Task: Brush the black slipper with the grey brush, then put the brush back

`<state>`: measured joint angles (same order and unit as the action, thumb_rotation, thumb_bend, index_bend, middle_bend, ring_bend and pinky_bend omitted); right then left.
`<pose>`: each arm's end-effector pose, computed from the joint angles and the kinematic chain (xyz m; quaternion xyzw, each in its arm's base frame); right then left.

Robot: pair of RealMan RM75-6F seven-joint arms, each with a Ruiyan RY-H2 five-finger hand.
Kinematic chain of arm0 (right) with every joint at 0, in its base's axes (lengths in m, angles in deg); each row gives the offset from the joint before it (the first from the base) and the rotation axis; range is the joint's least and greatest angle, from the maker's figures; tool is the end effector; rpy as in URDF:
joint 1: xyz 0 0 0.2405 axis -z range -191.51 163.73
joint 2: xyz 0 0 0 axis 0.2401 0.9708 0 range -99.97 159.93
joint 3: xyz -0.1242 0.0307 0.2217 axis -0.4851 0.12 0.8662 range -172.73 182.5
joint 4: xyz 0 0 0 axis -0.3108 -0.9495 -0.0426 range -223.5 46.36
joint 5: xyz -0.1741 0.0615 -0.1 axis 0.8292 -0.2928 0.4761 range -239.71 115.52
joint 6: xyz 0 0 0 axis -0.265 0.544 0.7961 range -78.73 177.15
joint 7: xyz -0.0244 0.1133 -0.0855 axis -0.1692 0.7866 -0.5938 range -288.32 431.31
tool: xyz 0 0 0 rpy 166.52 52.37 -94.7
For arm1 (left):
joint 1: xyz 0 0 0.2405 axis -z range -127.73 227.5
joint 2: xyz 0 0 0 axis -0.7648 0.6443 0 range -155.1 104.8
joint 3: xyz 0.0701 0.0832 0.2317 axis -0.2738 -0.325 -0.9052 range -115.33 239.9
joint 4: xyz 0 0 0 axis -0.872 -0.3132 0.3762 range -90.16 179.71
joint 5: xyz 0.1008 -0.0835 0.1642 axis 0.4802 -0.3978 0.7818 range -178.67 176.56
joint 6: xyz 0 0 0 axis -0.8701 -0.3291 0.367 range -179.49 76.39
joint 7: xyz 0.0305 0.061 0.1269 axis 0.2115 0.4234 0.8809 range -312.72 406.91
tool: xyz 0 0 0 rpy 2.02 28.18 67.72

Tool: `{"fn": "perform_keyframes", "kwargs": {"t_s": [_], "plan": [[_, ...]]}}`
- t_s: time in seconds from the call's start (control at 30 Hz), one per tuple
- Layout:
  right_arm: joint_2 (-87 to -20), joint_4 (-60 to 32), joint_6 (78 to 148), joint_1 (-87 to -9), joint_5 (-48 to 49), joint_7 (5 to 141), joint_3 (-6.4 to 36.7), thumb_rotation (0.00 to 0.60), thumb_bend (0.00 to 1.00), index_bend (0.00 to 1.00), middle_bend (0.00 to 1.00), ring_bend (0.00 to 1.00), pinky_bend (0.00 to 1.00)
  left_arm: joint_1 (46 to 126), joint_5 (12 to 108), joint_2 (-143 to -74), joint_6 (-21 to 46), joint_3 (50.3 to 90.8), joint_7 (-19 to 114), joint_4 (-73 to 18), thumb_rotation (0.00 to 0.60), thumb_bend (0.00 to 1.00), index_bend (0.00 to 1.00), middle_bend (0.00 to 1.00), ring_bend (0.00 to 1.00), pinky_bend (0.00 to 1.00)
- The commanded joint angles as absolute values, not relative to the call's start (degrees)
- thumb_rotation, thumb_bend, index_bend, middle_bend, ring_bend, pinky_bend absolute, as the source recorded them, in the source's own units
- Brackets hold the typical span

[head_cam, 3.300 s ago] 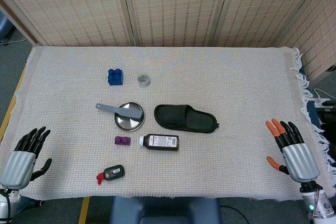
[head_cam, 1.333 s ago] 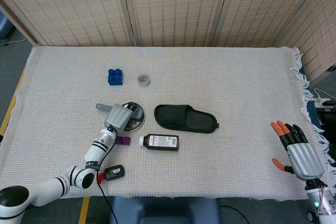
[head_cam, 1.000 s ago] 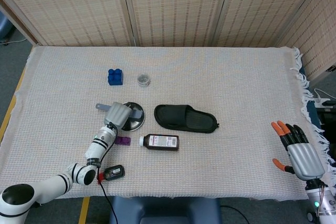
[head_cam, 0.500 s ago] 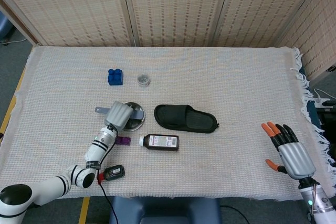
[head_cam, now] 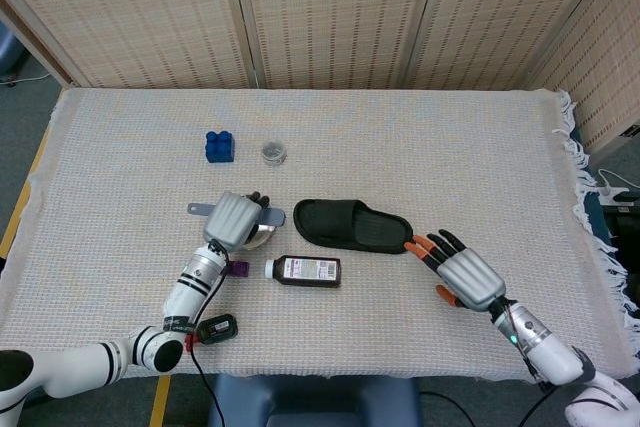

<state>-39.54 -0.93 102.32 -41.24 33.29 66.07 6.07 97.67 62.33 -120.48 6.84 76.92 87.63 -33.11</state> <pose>-0.2501 -0.2654 0.0549 0.8313 -0.3040 0.2760 0.3748 -0.1042 0.3735 -0.0240 -0.7678 -0.2130 -0.3444 0.4965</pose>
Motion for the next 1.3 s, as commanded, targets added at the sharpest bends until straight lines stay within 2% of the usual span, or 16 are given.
{"fn": "perform_keyframes", "kwargs": {"t_s": [0.03, 0.43, 0.63, 0.8, 1.3], "plan": [[-41.88, -1.66, 96.17, -45.69, 30.51, 62.43, 6.79, 0.6, 0.41, 0.0, 0.0, 0.0, 0.0, 98.13, 60.42, -119.83, 6.79, 77.36, 88.65, -35.14, 0.6, 0.39, 0.44, 0.47, 0.7, 0.96], [-46.87, -5.74, 88.61, -50.89, 22.07, 58.0, 8.23, 0.6, 0.44, 0.0, 0.0, 0.0, 0.0, 102.64, 57.89, -123.89, 5.89, 78.15, 90.46, -35.05, 0.6, 0.39, 0.44, 0.46, 0.7, 0.96], [-48.29, -6.83, 85.79, -52.53, 18.54, 55.75, 7.63, 0.6, 0.44, 0.0, 0.0, 0.0, 0.0, 105.51, 56.33, -127.36, 4.58, 78.78, 91.07, -31.26, 0.6, 0.39, 0.43, 0.44, 0.7, 0.96], [-48.99, -7.0, 85.41, -53.21, 17.18, 54.36, 6.93, 0.6, 0.44, 0.0, 0.0, 0.0, 0.0, 108.15, 55.37, -131.13, 4.54, 80.0, 91.13, -28.89, 0.6, 0.39, 0.43, 0.43, 0.7, 0.96], [-48.42, -5.52, 86.53, -54.44, 16.13, 53.83, 5.41, 0.6, 0.44, 0.0, 0.0, 0.0, 0.0, 111.73, 61.78, -140.18, 6.82, 77.88, 89.0, -16.58, 0.6, 0.39, 0.4, 0.42, 0.7, 0.96]]}}
